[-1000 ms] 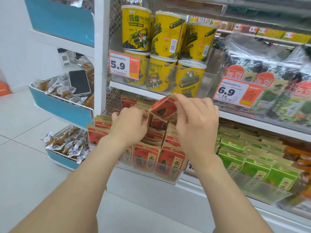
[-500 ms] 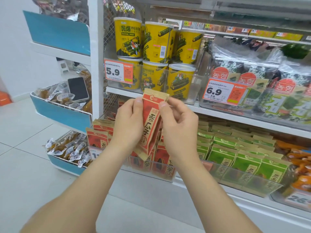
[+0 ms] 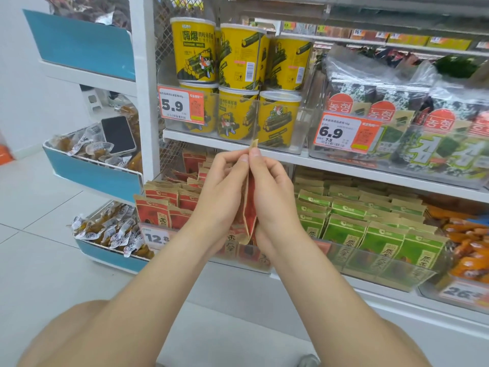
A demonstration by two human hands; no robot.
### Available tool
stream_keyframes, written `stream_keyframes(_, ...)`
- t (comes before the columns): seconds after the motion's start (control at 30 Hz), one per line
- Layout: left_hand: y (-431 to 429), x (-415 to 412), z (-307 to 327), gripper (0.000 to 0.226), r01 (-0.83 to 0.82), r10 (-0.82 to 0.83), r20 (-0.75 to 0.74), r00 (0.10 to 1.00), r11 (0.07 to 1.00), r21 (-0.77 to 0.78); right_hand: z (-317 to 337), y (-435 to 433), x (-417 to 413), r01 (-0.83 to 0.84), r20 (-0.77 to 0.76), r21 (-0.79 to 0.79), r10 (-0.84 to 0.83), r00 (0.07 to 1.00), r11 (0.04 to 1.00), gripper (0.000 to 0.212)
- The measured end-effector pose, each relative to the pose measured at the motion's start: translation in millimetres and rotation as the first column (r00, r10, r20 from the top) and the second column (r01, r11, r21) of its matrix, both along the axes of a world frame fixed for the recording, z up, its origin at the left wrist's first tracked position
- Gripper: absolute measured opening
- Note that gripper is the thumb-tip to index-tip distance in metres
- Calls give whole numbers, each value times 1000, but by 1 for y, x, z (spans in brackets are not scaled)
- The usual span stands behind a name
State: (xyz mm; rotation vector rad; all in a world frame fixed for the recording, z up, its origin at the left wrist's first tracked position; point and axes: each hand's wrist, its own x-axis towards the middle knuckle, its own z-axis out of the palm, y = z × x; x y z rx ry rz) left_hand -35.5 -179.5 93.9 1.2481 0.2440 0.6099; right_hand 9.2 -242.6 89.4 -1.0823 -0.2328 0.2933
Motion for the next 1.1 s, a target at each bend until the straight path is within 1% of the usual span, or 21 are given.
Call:
stream_keyframes(0.07, -4, 2, -2, 21, -23, 23, -4, 1000, 999, -32, -2, 0, -1, -10, -42, 11, 11, 999, 1000, 41)
stream_keyframes(0.17, -7, 4, -7, 24, -50, 50, 12, 999, 999, -1, -3, -4, 1, -15, -55, 20, 17, 998, 1000, 32)
stream_keyframes(0.27, -7, 4, -9, 28, -102, 98, 36, 995, 988, 120, -1, -11, 4, -47, -40, 14, 48, 998, 999, 29)
stream_keyframes(0.33, -6, 3, -12, 23, -131, 126, 38, 991, 975, 178, -1, -14, 3, -48, -24, -14, 48, 999, 999, 30)
stream_keyframes(0.4, -5, 2, -15, 23, -158, 157, 25, 987, 960, 231, -2, -16, 3, -23, -16, -53, 22, 1000, 998, 29)
stream_keyframes(0.47, -5, 2, -18, 27, -139, 143, 5, 990, 955, 261, -3, -18, 3, 12, -14, -86, -13, 1000, 996, 26)
stream_keyframes(0.67, -9, 1, -17, 28, -46, 60, -47, 997, 963, 267, -5, -28, 6, 23, -43, -91, -27, 999, 996, 32)
stream_keyframes(0.77, -8, 0, -16, 29, -37, 49, -42, 998, 966, 257, -3, -34, 5, 11, 17, -137, -9, 1000, 990, 26)
stream_keyframes(0.9, -6, -1, -13, 26, -31, 39, -38, 999, 982, 188, -1, -43, 8, -25, 135, -241, 59, 989, 970, 6)
stream_keyframes(1.0, -3, -3, -12, 25, -27, 33, -26, 999, 978, 205, -2, -47, 9, -36, 180, -278, 89, 980, 960, 11)
stream_keyframes(1.1, 3, -3, -13, 26, -43, 48, -15, 999, 965, 259, -5, -50, 13, -76, 157, -270, 122, 980, 960, 10)
